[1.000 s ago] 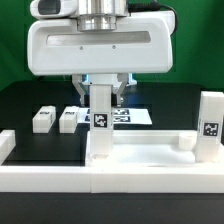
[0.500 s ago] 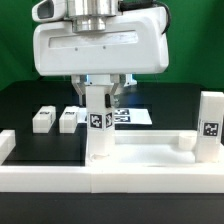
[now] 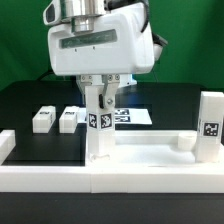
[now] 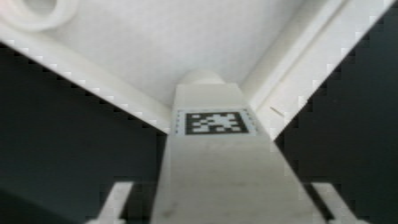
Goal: Assemble desk
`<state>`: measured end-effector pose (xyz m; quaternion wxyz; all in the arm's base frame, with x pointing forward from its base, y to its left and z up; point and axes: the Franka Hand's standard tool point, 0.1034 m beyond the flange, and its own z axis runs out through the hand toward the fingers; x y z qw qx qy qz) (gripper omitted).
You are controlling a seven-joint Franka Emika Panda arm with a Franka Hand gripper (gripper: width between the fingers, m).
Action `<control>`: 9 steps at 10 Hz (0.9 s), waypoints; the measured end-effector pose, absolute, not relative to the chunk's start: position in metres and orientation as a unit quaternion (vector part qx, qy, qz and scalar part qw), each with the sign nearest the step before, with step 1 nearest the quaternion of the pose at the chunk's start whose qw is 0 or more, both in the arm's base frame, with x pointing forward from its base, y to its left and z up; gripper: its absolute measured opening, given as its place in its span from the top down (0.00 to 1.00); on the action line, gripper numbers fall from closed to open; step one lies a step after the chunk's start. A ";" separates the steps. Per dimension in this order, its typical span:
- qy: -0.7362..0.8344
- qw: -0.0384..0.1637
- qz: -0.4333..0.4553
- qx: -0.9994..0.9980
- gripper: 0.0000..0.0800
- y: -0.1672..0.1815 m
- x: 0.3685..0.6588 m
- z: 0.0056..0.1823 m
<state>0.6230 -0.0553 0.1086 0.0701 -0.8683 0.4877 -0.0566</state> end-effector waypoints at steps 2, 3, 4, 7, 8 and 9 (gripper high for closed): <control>0.587 0.088 -0.047 -0.804 0.64 -0.058 0.622 0.107; 0.642 0.097 -0.042 -0.759 0.64 -0.059 0.622 0.107; 0.671 0.102 -0.036 -0.734 0.64 -0.060 0.622 0.107; 0.669 0.102 -0.036 -0.736 0.63 -0.059 0.622 0.107; 0.656 0.101 -0.038 -0.747 0.35 -0.059 0.622 0.107; 0.643 0.097 -0.036 -0.759 0.35 -0.056 0.623 0.107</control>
Offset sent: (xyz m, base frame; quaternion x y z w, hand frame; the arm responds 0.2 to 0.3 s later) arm -0.0125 -0.0046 -0.0147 -0.0087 -0.0195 0.3498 0.9366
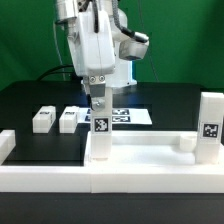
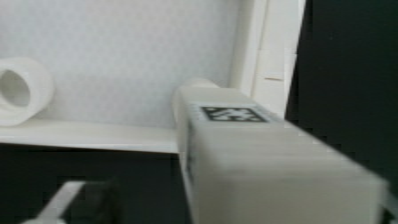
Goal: Assemble desk
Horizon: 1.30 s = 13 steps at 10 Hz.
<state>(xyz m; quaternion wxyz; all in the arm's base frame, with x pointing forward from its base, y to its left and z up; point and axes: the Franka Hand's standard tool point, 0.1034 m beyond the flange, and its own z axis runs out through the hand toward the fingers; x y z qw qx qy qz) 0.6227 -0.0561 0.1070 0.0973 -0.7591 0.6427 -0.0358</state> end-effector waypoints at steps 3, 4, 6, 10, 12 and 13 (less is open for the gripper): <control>0.513 0.087 -0.051 -0.852 0.19 -0.048 0.625 0.109; 0.468 0.083 -0.055 -0.878 0.19 -0.048 0.625 0.108; 0.405 0.077 -0.061 -0.909 0.19 -0.048 0.625 0.108; 0.145 0.013 -0.070 -0.987 0.19 -0.040 0.634 0.109; 0.079 0.008 -0.065 -0.995 0.19 -0.042 0.632 0.107; 0.027 0.004 -0.066 -0.997 0.19 -0.045 0.632 0.107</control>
Offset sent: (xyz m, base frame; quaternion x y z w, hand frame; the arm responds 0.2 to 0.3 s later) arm 0.0000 0.0000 0.0000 0.0000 0.0000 -0.1938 0.9810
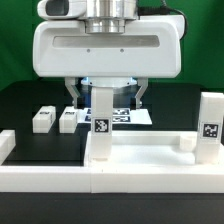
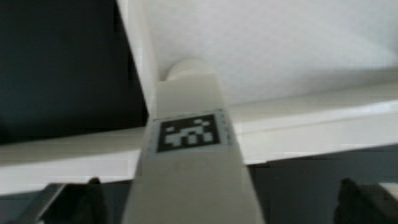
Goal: Assemble desk
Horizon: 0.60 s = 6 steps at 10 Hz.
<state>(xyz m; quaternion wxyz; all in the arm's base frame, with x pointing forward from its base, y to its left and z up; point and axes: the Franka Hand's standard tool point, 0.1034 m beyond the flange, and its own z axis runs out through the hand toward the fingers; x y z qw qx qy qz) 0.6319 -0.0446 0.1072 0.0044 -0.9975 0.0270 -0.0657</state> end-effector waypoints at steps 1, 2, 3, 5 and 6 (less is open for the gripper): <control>-0.010 0.002 -0.065 -0.998 0.19 -0.047 0.631 0.107; -0.027 0.001 -0.065 -0.997 0.22 -0.048 0.631 0.107; -0.028 0.001 -0.065 -0.997 0.43 -0.047 0.631 0.107; -0.028 0.001 -0.065 -0.997 0.63 -0.047 0.631 0.107; -0.027 0.001 -0.065 -0.997 0.64 -0.047 0.631 0.107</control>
Offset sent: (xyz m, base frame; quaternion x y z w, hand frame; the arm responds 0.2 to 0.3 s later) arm 0.0000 0.0000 0.0000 0.0000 0.0000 0.0000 1.0000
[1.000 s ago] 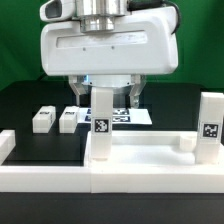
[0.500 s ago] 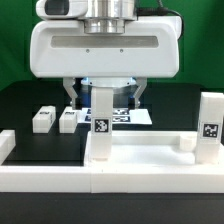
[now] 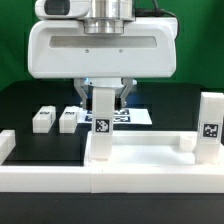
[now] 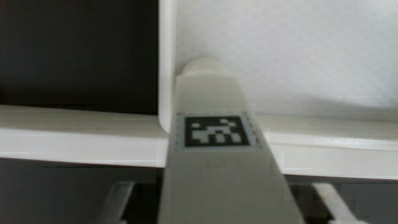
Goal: Assemble desk
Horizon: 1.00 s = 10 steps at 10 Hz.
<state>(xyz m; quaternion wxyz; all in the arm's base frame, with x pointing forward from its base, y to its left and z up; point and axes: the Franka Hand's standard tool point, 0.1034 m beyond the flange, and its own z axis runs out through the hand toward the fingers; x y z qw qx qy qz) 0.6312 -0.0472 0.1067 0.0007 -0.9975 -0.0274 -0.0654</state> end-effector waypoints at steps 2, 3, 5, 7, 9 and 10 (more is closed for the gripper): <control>0.017 0.006 -0.066 -0.998 0.64 -0.046 0.631 0.106; 0.074 0.009 -0.066 -0.995 0.64 -0.047 0.631 0.106; 0.198 0.015 -0.065 -0.978 0.64 -0.048 0.632 0.106; 0.317 0.023 -0.063 -0.946 0.64 -0.050 0.631 0.106; 0.356 0.026 -0.067 -0.932 0.64 -0.051 0.631 0.106; 0.382 0.029 -0.066 -0.921 0.64 -0.051 0.631 0.106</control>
Offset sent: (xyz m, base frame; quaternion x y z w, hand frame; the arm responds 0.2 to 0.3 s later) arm 0.0004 0.0102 -0.0093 0.0014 -0.0077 0.2509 0.9680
